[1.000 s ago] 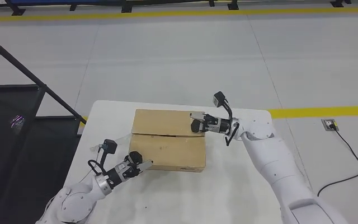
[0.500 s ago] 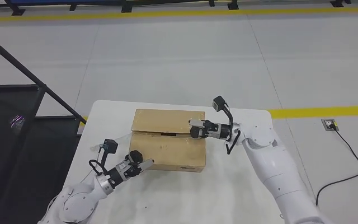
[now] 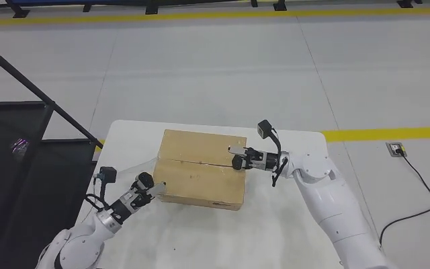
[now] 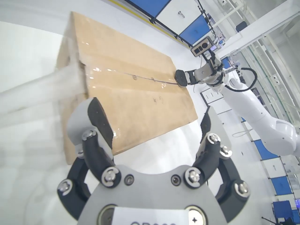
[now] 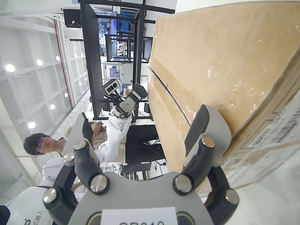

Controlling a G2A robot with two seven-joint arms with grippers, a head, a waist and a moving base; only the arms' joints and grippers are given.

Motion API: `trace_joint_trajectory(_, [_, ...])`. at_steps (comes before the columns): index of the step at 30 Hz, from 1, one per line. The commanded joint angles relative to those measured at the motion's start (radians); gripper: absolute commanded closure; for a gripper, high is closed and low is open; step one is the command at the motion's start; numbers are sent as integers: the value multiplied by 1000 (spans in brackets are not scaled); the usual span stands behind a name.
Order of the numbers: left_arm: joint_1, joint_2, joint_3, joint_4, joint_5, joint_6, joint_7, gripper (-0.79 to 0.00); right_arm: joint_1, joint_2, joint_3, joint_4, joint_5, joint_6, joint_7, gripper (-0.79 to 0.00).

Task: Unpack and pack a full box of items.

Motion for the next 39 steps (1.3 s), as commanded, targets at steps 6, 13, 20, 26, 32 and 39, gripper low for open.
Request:
trace_joint_trajectory(6, [81,10,-149,-4,-16,-6,38,-785,3,2,-2,0,3,3,-2,-785])
trace_joint_trajectory(13, [107,14,-191,-2,18,-21,29,-785,3,2,-2,0,3,3,-2,-785])
trace_joint_trajectory(20, [103,11,-177,17,-36,8,29,-785,3,2,-2,0,3,3,-2,-785])
trace_joint_trajectory(26, [3,-11,-100,157,-302,171,10,-785,3,2,-2,0,3,3,-2,-785])
trace_joint_trajectory(32, [-101,-36,-3,298,-406,221,25,-785,-30,3,-15,-72,-3,26,-26,-785])
trace_joint_trajectory(39, [-208,-59,68,428,-514,259,-30,-785,-54,10,-13,-127,-4,46,-50,-785])
